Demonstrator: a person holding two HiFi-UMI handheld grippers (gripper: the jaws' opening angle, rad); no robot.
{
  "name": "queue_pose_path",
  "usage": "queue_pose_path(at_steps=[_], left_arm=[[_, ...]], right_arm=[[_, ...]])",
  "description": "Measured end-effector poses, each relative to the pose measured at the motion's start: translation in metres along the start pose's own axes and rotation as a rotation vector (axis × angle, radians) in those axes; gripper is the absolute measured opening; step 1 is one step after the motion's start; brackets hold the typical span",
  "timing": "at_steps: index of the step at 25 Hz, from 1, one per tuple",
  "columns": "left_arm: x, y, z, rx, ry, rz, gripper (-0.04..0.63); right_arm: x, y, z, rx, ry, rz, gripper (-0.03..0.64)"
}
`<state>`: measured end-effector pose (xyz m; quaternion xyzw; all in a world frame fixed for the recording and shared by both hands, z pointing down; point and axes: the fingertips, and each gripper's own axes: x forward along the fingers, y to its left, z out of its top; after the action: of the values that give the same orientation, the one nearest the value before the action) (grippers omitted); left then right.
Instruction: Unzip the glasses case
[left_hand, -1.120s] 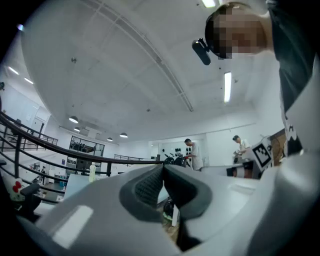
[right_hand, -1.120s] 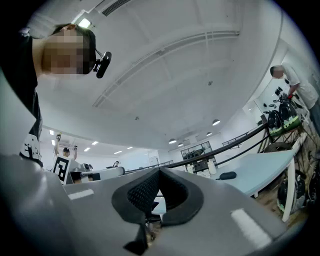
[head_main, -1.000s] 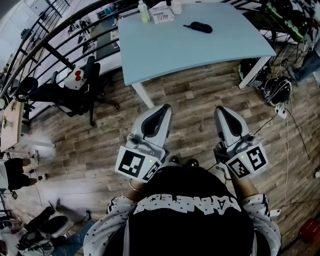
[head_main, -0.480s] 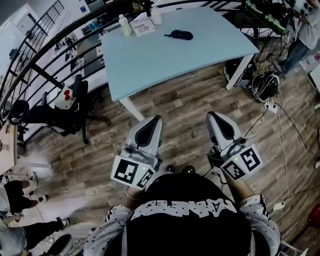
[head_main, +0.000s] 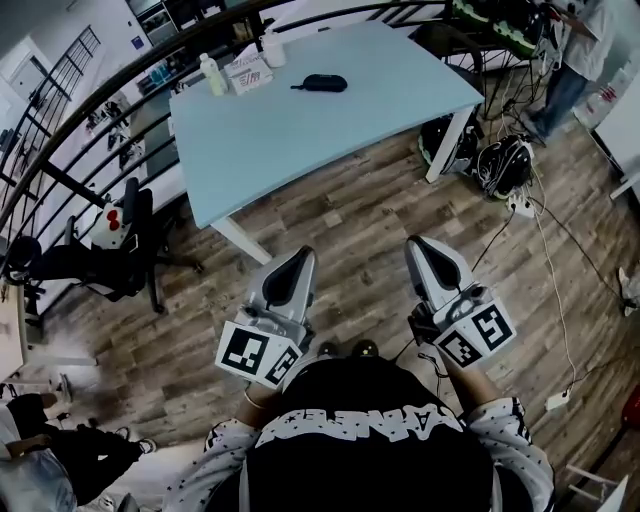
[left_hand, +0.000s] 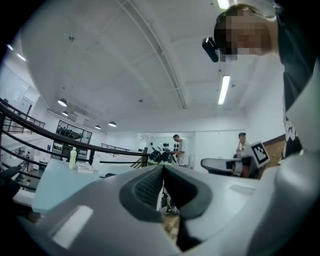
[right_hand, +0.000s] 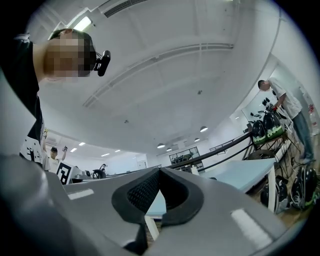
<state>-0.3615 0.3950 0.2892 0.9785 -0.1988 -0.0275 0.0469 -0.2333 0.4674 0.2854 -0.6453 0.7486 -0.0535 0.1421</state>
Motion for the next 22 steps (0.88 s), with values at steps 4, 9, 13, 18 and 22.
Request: queue_pose_path(at_steps=[4,9,13,18,22], left_arm=[[0.016,-0.012,-0.005,-0.040,0.009,-0.026,0.000],[0.031,-0.032,-0.010,-0.059,0.016,-0.039,0.000],[0.033,-0.044,-0.014,-0.054,0.021,-0.014,0.000],[0.029,-0.052,-0.017,-0.062,0.026,0.034,0.000],[0.027,-0.053,-0.019,-0.049,0.031,0.060,0.000]], right_arm=[[-0.010,-0.012,0.001,0.006,0.001,-0.011,0.000],[-0.026,-0.027,0.001,-0.005,0.026,-0.009,-0.002],[-0.038,-0.042,0.002,0.002,0.022,-0.001,-0.002],[-0.046,-0.049,-0.001,0.020,0.029,0.034,-0.001],[-0.047,-0.052,-0.005,0.038,0.033,0.050,-0.002]])
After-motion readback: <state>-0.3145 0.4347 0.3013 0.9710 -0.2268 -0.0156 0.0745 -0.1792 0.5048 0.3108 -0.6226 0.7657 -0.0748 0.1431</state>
